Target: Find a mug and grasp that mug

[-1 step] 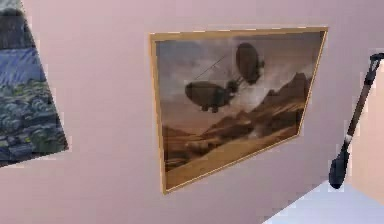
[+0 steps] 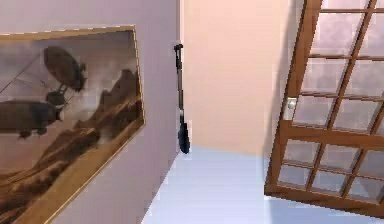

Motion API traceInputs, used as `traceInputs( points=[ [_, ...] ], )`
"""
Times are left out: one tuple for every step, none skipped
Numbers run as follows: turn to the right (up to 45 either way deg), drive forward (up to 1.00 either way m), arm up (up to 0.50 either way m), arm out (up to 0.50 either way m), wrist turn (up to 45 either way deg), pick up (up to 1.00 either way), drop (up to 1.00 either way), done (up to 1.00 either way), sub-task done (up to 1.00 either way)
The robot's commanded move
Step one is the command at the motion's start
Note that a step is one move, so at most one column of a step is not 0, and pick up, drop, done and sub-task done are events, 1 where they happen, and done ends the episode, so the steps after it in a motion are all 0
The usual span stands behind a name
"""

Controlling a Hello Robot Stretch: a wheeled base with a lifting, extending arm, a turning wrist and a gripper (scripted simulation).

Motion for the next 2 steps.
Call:
traceInputs(
  points=[
    [45.0, 0.0, 0.0, 0.0, 0.0, 0.0, 0.0, 0.0, 0.0],
    [0.0, 0.15, 0.0, 0.0, 0.0, 0.0, 0.0, 0.0, 0.0]
  ],
)
